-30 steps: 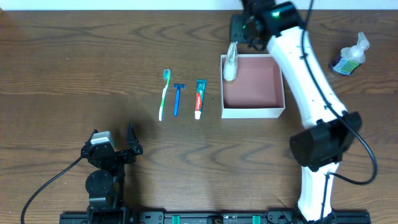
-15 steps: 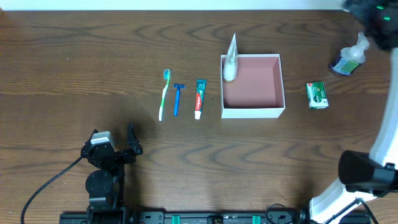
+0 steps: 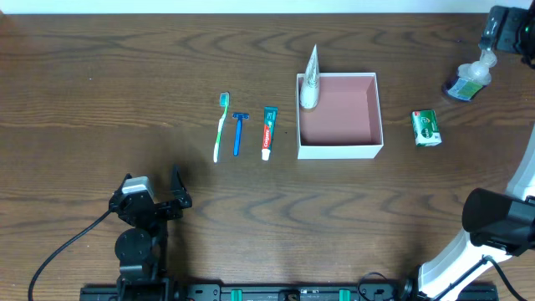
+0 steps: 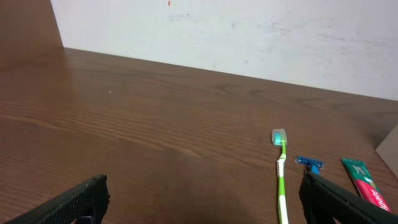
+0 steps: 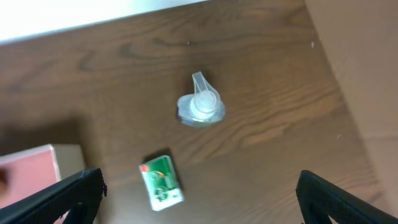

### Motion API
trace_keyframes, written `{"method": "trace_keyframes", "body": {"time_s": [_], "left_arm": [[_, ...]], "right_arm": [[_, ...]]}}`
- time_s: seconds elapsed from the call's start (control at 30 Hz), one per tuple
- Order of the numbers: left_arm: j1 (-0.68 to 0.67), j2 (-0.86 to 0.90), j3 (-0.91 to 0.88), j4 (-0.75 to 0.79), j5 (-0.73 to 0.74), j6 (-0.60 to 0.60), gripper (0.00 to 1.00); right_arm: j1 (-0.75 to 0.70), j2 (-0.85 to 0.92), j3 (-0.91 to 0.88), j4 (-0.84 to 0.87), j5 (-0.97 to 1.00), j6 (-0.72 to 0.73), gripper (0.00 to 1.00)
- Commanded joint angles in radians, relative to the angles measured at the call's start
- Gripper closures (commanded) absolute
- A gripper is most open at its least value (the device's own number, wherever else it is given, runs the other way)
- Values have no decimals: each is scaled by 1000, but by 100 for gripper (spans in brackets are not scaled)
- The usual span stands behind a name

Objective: Pack container
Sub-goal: 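Open the right gripper and move it to the soap pump, then grasp the purple soap pump bottle by its pump head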

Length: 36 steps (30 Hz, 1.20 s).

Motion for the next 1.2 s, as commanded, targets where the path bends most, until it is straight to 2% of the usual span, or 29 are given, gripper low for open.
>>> {"method": "trace_keyframes", "body": {"time_s": [0.0,0.2,0.3,0.43,0.9,1.0,1.17], "left_arm": [[4,0,-23,-34,-26,-1,2],[4,0,-23,-34,-26,-1,2],[4,0,-23,-34,-26,-1,2],[4,0,-23,-34,-26,-1,2],[4,0,-23,-34,-26,-1,2],[4,0,-23,-34,-26,-1,2],[4,0,-23,-34,-26,-1,2]], "right_arm": [[-11,34,-8,14,11,-199,1],[-64,151,-8,42,2,-283,1],[-93,216,-8,52,-78,-304,1],[-128,277,-8,64,-210,-415,1],[-144,412,-8,171,-350,-429,1],[-139,412,-8,192,-350,-429,6],[-139,412,-8,188,-350,-428,21]]}}
